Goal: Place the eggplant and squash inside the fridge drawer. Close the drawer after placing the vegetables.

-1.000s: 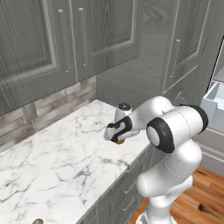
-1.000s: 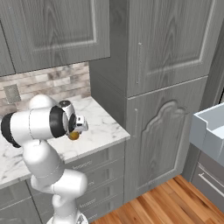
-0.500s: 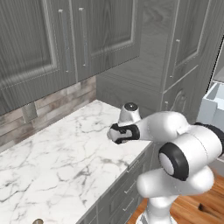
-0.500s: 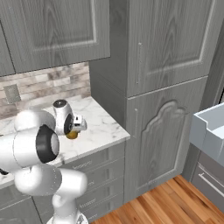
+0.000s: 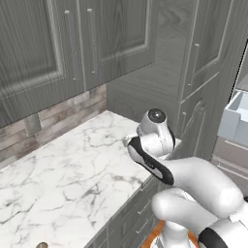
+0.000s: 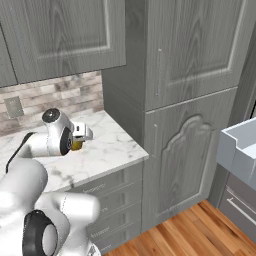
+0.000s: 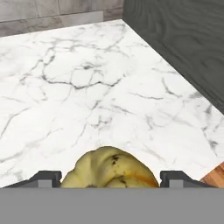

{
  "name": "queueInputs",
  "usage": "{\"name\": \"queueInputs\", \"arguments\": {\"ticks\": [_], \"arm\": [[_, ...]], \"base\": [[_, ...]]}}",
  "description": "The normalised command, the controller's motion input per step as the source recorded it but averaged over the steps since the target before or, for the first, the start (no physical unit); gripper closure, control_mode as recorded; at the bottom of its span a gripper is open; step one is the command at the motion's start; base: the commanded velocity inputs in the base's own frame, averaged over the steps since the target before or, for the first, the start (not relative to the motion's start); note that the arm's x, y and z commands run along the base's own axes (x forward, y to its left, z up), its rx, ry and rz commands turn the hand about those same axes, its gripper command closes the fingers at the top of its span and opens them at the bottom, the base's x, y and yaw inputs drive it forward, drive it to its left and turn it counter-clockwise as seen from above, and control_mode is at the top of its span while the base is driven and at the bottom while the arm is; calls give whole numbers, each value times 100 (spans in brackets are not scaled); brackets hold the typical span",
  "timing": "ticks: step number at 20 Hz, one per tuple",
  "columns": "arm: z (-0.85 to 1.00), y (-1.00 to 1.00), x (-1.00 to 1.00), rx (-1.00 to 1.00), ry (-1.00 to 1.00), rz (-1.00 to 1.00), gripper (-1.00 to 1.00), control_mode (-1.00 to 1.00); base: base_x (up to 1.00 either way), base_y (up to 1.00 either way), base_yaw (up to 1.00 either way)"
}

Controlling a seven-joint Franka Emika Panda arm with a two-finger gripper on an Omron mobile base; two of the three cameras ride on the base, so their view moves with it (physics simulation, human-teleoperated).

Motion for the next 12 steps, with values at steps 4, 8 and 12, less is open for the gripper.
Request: {"name": "queueInputs", "arguments": {"ticks": [4,8,12], "arm": [[70,-17,-87,2,-13,0,100,-100],[52,-26,-94,2,-7,0,100,-100],[44,-40,-92,4,-4,0,100,-100]], "base": [[0,0,0],[0,0,0],[0,0,0]]}}
